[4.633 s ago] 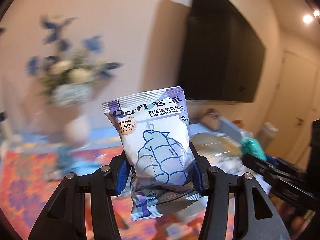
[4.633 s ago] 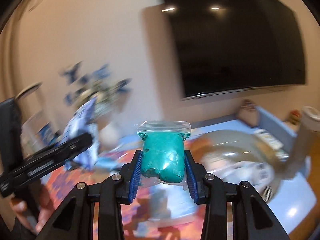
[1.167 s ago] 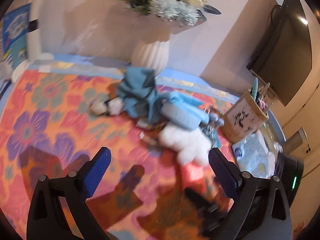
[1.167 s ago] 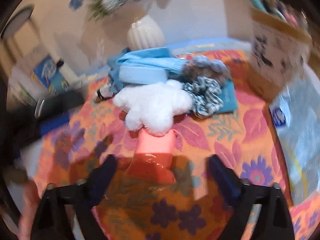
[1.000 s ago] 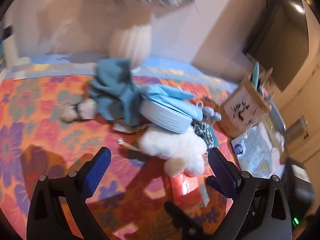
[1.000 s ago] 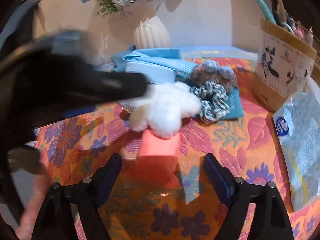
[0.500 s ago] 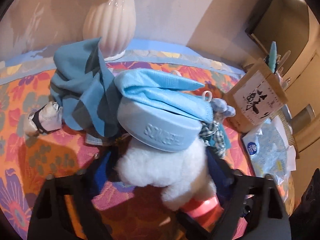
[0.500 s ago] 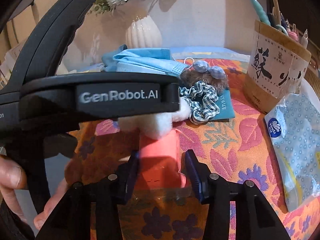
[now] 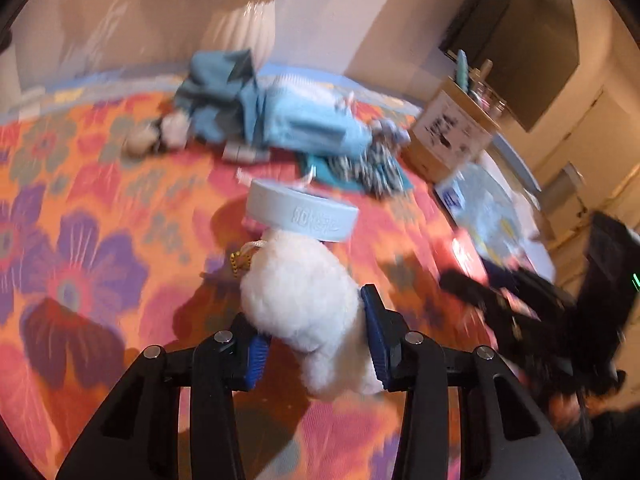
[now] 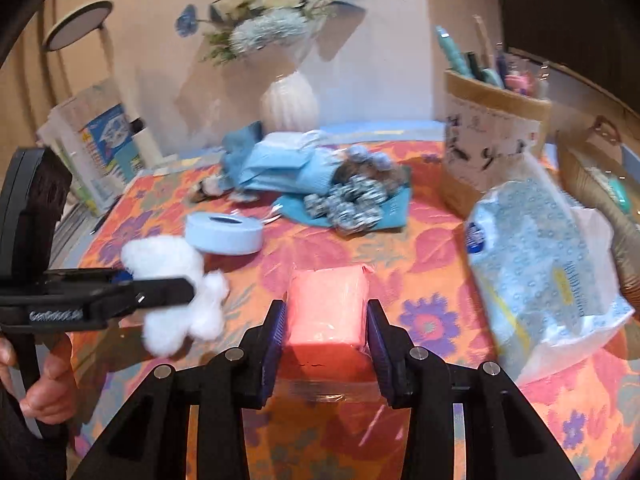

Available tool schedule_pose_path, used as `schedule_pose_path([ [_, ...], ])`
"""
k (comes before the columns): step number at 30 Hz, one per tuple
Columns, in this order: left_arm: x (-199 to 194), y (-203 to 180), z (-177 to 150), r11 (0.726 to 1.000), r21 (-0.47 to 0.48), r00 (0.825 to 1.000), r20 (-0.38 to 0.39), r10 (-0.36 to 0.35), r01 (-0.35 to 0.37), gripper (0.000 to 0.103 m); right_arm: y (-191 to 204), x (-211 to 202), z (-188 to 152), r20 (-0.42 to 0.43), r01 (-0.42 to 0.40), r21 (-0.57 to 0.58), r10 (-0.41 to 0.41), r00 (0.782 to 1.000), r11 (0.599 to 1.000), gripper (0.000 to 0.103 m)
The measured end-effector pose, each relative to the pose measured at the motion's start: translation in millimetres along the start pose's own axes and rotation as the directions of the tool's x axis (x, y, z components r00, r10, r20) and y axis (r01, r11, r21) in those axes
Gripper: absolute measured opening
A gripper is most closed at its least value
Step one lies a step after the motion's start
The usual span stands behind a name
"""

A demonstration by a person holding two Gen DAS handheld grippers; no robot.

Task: Organize soft objects
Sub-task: 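Grasp the pink clay bag with the right gripper while the left grasps the white fluffy plush, then carry pink bag and white plush to the glass bowl and release both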

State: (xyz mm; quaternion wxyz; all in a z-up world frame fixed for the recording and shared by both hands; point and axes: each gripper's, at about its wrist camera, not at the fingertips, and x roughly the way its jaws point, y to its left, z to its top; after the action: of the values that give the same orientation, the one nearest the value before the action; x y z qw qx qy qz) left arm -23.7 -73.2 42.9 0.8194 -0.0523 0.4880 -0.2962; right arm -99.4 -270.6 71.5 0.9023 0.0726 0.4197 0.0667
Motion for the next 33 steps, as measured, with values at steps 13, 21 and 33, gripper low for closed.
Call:
schedule_pose_path([
  [13, -24, 12, -36, 0.988, -0.025, 0.988, -0.007, 0.153, -0.153, 0.090, -4, 24, -9, -0.099, -0.010, 0.032, 0.013, 0.995, 0.999, 0.064],
  [21, -8, -8, -29, 0.952, 0.001, 0.951, 0.047, 0.307, -0.307, 0.092, 4, 25, -11, -0.106, 0.017, -0.017, -0.019, 0.994, 1.000, 0.067],
  [33, -67, -15, -41, 0.992, -0.001, 0.973, 0.197, 0.124, -0.126, 0.029, 16, -8, -14, -0.020, -0.154, -0.045, 0.153, 0.988, 0.987, 0.039],
])
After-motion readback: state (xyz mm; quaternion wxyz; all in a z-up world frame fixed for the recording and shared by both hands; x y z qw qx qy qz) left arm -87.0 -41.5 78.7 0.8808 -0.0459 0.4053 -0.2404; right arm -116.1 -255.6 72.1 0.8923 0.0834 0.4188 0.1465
